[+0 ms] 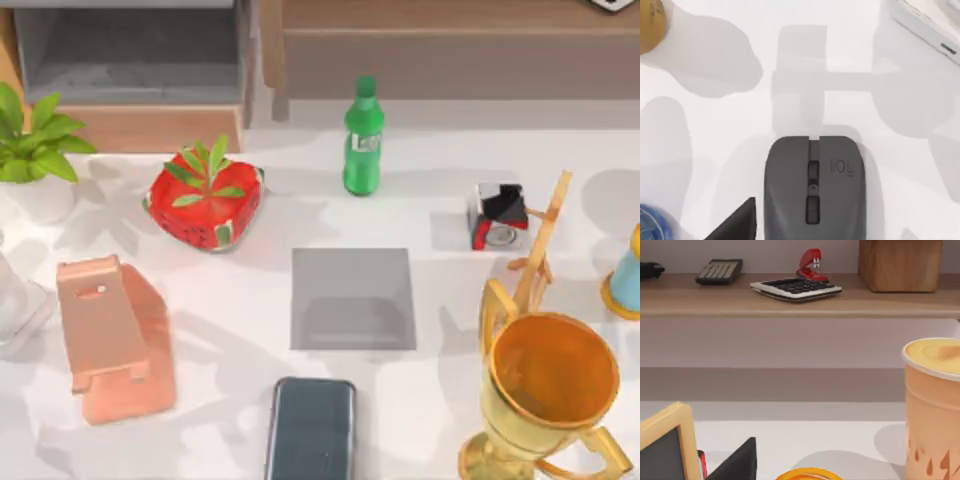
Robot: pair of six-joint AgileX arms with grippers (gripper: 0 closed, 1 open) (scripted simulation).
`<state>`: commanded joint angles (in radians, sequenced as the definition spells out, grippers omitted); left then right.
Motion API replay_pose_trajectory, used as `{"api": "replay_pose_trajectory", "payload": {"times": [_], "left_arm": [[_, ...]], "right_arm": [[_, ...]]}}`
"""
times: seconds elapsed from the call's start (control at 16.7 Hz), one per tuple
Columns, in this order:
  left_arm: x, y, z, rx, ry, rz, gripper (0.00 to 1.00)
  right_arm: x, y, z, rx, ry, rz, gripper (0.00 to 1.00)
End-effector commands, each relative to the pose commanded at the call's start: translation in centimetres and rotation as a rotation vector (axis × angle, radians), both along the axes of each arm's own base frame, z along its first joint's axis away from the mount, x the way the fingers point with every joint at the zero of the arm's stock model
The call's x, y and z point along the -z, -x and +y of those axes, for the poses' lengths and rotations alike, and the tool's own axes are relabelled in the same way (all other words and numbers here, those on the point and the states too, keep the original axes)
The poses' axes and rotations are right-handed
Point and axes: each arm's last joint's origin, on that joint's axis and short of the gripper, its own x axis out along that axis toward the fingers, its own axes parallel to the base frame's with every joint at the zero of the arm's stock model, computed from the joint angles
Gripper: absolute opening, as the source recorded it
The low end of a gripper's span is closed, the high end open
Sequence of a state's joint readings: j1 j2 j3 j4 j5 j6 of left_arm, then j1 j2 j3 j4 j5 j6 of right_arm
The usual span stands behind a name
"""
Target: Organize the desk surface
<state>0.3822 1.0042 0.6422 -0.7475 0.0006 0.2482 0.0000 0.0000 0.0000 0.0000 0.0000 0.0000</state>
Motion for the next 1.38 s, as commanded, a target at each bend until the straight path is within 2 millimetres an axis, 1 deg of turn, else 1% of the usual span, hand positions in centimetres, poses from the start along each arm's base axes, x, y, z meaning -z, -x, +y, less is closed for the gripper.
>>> {"api": "replay_pose_trajectory", "payload": {"times": [0.12,0.24,0.42,0.54,0.84,0.9,1.02,1.2,1.38], "left_arm": [[0.3,-1.2,1.7,-0.023,0.057,0.164,1.00],[0.6,-2.2,3.3,-0.040,0.112,0.290,1.00],[1.0,-3.0,4.9,-0.054,0.169,0.400,1.00],[1.1,-3.2,5.3,-0.058,0.180,0.419,1.00],[1.1,-3.2,5.1,-0.054,0.178,0.416,1.00],[1.4,-3.1,5.0,-0.053,0.178,0.414,1.00],[2.9,-2.8,4.7,-0.051,0.183,0.415,1.00],[6.3,-1.8,4.3,-0.054,0.192,0.434,1.00],[8.9,-1.8,4.6,-0.056,0.189,0.429,1.00]], "right_arm": [[0.0,0.0,0.0,0.000,0.000,0.000,1.00],[0.0,0.0,0.0,0.000,0.000,0.000,1.00],[0.0,0.0,0.0,0.000,0.000,0.000,1.00],[0.0,0.0,0.0,0.000,0.000,0.000,1.00],[0.0,0.0,0.0,0.000,0.000,0.000,1.00],[0.0,0.0,0.0,0.000,0.000,0.000,1.00],[0.0,0.0,0.0,0.000,0.000,0.000,1.00],[0.0,0.0,0.0,0.000,0.000,0.000,1.00],[0.0,0.0,0.0,0.000,0.000,0.000,1.00]]}}
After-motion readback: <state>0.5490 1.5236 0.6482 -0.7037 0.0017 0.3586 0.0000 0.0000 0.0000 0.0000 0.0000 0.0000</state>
